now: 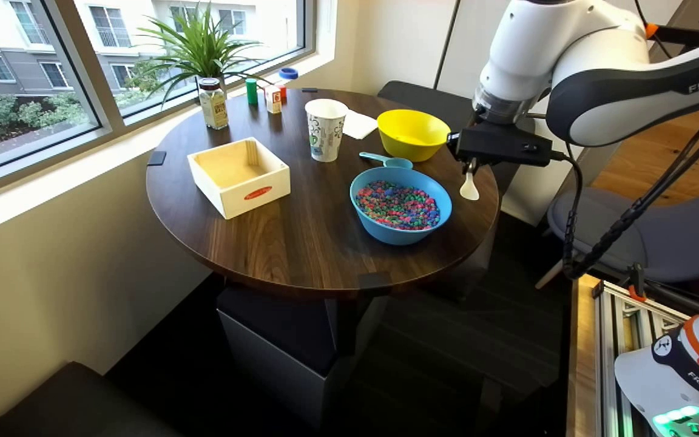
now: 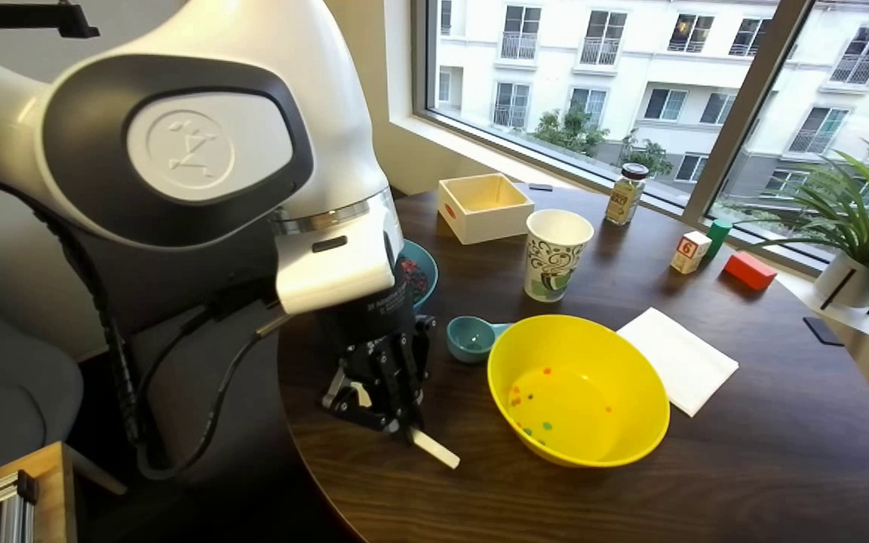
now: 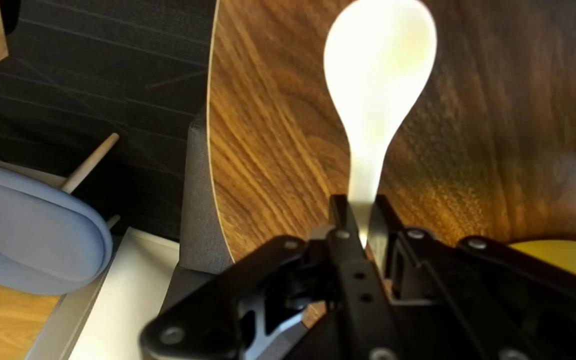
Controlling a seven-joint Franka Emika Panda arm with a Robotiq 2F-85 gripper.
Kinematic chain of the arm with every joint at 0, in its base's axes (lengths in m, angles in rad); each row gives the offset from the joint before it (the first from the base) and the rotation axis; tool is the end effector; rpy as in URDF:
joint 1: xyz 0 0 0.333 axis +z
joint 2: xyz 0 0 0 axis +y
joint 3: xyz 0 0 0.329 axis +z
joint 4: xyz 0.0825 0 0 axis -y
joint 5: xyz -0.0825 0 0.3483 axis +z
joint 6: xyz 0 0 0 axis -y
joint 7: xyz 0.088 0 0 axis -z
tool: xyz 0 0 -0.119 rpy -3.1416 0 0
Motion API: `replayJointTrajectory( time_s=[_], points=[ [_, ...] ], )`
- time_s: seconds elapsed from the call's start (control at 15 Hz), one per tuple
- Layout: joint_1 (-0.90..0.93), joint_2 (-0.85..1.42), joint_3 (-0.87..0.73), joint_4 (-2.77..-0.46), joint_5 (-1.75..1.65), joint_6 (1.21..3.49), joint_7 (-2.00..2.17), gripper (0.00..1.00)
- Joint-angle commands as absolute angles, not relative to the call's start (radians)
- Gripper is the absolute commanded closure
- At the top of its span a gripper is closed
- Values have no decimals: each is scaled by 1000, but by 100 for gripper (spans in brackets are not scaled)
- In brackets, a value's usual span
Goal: Use the spoon to take one scoop from the blue bowl, empty it into the measuring cup and then take another scoop and empty into the yellow bowl
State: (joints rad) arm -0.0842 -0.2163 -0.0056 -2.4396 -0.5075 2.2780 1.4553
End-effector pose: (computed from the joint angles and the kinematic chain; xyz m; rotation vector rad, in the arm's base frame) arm 0.4305 -0.0551 0.4154 2.3281 -1.6301 0.4157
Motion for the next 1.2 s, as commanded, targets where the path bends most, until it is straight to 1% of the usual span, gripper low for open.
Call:
replayJointTrajectory(
  time_s=[0.0,0.6,0.67,0.73,0.8,0.87,0.93,1.07,1.13],
  points=[
    [-96,-182,8,-2452,-483,2338,1489,97],
    [-89,-132,-3,-2446,-453,2354,1491,97],
    [-88,-133,-3,-2443,-449,2350,1487,62],
    [-88,-136,-2,-2440,-447,2344,1486,60],
    [-88,-141,-1,-2438,-450,2339,1486,54],
    [-87,-145,0,-2436,-450,2335,1484,48],
    [-87,-150,1,-2433,-452,2332,1483,38],
    [-87,-163,2,-2426,-459,2320,1479,25],
    [-86,-174,4,-2422,-462,2309,1472,16]
  ],
)
